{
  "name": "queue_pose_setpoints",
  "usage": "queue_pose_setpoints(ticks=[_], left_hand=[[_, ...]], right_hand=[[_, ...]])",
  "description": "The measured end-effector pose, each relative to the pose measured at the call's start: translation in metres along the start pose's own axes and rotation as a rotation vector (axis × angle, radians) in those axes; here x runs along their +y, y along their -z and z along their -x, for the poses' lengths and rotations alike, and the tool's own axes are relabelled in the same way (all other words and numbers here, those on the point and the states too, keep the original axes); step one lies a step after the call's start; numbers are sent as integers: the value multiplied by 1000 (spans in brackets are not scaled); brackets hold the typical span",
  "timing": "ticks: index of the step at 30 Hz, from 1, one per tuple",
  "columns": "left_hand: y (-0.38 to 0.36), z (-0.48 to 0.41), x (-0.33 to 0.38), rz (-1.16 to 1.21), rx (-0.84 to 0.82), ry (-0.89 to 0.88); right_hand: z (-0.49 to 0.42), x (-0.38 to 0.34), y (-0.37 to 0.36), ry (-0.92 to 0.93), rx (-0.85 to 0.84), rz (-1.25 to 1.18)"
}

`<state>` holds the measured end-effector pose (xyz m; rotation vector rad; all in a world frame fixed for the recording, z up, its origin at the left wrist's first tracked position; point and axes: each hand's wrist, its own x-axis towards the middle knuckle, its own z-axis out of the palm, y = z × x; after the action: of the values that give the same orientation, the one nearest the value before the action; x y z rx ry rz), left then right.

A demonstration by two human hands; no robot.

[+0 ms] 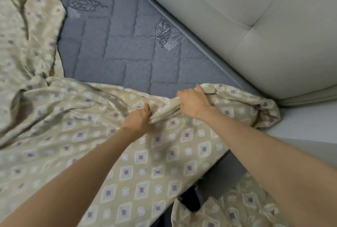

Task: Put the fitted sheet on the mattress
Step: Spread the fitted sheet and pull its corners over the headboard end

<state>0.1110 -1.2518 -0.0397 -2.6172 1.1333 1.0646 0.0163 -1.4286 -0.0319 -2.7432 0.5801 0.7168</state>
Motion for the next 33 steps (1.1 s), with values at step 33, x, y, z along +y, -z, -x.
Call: queue_pose_setpoints(ticks=[33], left_hand=[[121, -45, 54, 595, 118, 206]], right_hand=[[14, 18, 67, -306, 119, -569]])
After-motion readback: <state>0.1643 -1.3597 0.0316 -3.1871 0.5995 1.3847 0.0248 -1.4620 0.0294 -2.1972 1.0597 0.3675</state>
